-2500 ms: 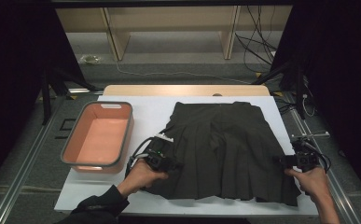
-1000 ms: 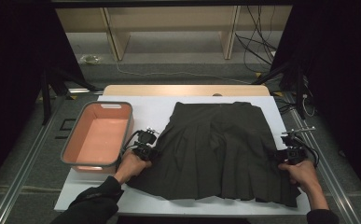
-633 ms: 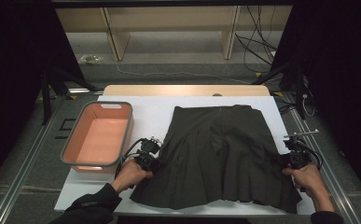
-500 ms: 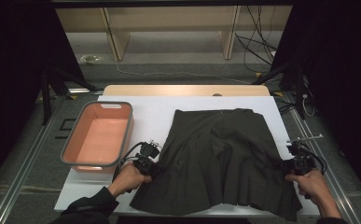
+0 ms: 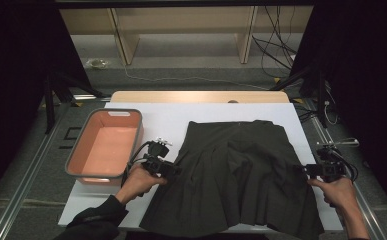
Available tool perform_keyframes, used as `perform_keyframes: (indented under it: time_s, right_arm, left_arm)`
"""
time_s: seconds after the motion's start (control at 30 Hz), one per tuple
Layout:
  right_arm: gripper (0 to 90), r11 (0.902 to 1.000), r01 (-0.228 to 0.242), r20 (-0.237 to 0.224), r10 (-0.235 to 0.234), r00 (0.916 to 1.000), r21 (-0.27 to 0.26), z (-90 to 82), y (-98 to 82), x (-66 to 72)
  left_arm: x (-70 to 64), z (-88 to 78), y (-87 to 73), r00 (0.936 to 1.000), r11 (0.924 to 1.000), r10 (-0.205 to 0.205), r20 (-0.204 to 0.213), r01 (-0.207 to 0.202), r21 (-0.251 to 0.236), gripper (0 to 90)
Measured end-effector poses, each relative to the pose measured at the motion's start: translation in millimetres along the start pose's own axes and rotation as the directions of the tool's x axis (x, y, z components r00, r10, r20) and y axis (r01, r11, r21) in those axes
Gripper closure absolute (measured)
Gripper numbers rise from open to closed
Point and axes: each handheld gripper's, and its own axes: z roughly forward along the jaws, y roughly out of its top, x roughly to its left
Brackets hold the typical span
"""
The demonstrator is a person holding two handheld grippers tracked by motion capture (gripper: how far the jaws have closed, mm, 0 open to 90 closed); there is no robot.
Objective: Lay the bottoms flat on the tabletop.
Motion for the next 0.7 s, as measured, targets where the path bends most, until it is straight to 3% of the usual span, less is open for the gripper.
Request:
perform_keyframes:
  time_s: [0.1,0.2,0.23,0.3,0.37,0.4,0.47,0.57,0.7]
  right_arm:
    - [40.2,1.0000,-0.004,0.001,0.004,1.0000,-0.004,10.7,15.0,-1.0]
    - [39.6,0.9999,-0.006,0.003,0.006,1.0000,0.014,24.9,25.4,-1.1]
    - [39.7,0.9996,-0.011,0.000,0.011,0.9999,0.026,31.7,27.9,-1.3]
    - [40.3,0.9979,-0.006,0.012,0.005,0.9999,0.064,42.4,29.1,-0.3]
    - [43.9,0.9961,-0.004,0.009,0.003,1.0000,0.088,50.6,26.8,0.3]
    - [46.6,0.9955,-0.007,0.007,0.006,1.0000,0.094,52.2,25.7,1.1]
    - [60.1,0.9957,-0.003,0.002,0.003,1.0000,0.093,52.0,24.0,3.0]
    - [80.5,0.9938,0.002,0.006,-0.002,1.0000,0.111,50.2,21.3,7.5]
    - [85.1,0.9909,0.024,0.004,-0.025,0.9997,0.132,44.7,16.9,13.0]
  left_arm:
    - [5.6,16.9,7.8,0.9995,0.9994,-0.018,-0.028,0.019,0.029,42.1]
    - [11.2,31.3,9.0,0.9986,0.9967,-0.049,-0.021,0.050,0.065,40.1]
    - [11.1,30.6,9.1,0.9989,0.9972,-0.040,-0.025,0.041,0.062,40.5]
    - [10.3,30.3,7.4,0.9995,0.9978,-0.029,-0.015,0.030,0.060,49.1]
    - [8.2,30.6,5.7,0.9990,0.9986,0.004,-0.044,-0.002,0.053,63.7]
    - [9.1,31.0,5.4,0.9999,0.9978,-0.009,-0.011,0.010,0.066,70.5]
    - [9.4,31.2,3.7,1.0000,0.9979,-0.003,-0.001,0.003,0.065,80.5]
    - [8.3,30.0,2.5,0.9999,0.9976,0.011,0.011,-0.011,0.068,84.9]
    - [9.4,26.9,-2.2,0.9990,0.9963,0.025,0.037,-0.028,0.081,85.5]
